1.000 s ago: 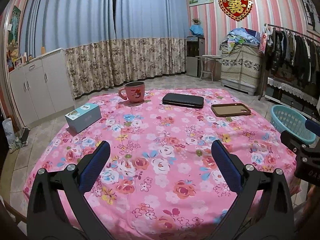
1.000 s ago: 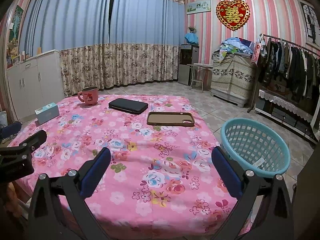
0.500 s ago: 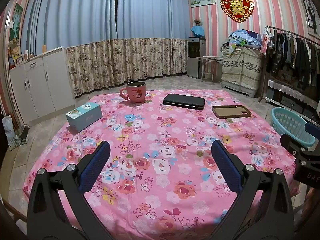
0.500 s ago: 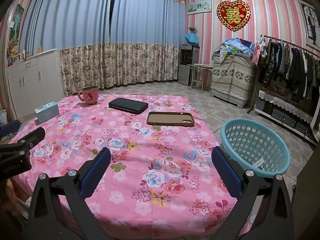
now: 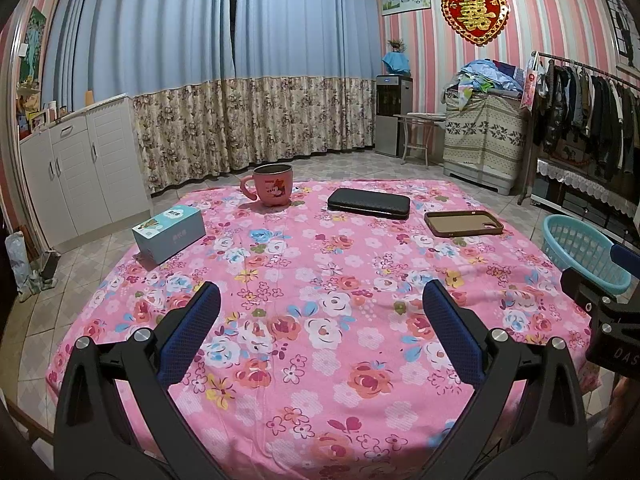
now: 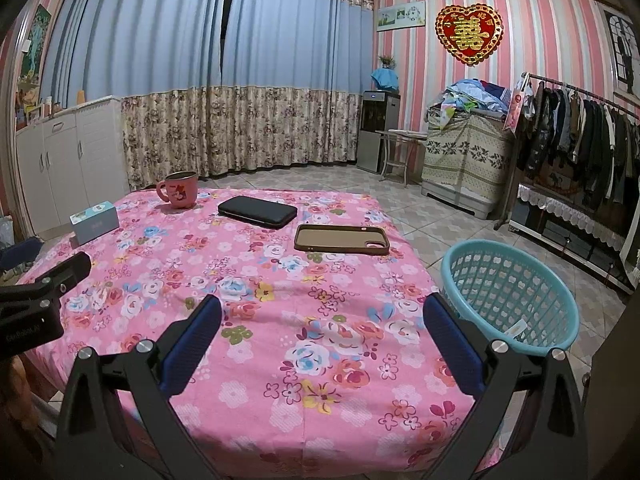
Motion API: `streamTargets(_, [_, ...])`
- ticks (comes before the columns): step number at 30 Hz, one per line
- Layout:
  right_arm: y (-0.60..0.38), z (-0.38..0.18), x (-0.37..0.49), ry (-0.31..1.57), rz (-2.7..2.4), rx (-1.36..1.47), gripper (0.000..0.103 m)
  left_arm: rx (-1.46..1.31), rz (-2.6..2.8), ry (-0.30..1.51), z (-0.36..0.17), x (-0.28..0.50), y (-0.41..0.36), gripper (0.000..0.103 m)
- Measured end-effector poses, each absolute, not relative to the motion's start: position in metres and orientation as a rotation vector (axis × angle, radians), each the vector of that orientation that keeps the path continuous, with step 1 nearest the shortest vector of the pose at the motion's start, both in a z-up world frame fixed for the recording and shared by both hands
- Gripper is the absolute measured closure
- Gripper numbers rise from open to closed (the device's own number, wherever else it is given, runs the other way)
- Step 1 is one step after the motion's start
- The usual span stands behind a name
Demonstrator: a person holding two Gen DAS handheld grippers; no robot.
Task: Collect trash
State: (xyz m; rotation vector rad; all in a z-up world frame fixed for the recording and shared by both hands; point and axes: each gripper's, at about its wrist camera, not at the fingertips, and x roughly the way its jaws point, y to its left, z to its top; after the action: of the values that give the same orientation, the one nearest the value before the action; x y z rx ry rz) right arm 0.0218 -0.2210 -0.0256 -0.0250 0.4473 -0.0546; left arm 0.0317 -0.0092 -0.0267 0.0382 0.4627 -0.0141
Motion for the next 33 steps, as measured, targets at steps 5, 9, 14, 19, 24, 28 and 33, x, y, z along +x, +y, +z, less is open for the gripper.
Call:
streamTargets(5, [-0.2201,-0.0256,0.0218,0.446,-0.055,-0.025,0.005,0.038,-0.014,0.463,-0.0268,0.0318,-0.0092,0.005])
streamTargets(9, [-0.2198,-0.0261,0.022,0.447,-0.055,-0.025,0.005,0.039,-0.014,0.463,-0.027,0.0319,-0.0095,0.005])
streamTargets(14, [-0.2195,-0.0263,0.022,0.446,-0.055,-0.027,0.005,0.037,-0.014,0.463,-0.0269,0.0318,-0.0094,0.005])
streamTargets(19, [-0.2208,-0.0276,0.0212,0.444,-0.055,-0.028,0.005,0.036,-0.013,0.461,-0.0265,0.0313,-0.0093,0.005])
streamTargets(24, [-0.2199,-0.0278,0.0215,0.445,-0.055,-0.028,0.005,0.037,-0.014,0.461,-0.0267,0.0313,-0.0091,0.005])
streamTargets(28, [-0.2202,-0.0283,0.0216,0.445,-0.056,-0.028,0.005,0.036,-0.014,0.462,-0.0268,0.0313,-0.009,0.005])
streamTargets(33, [-0.2216,-0.0278,0.0211,0.442,-0.054,-0.03,0.005,0.036,-0.014,0.461,-0.027,0.0314,-0.0089,0.005])
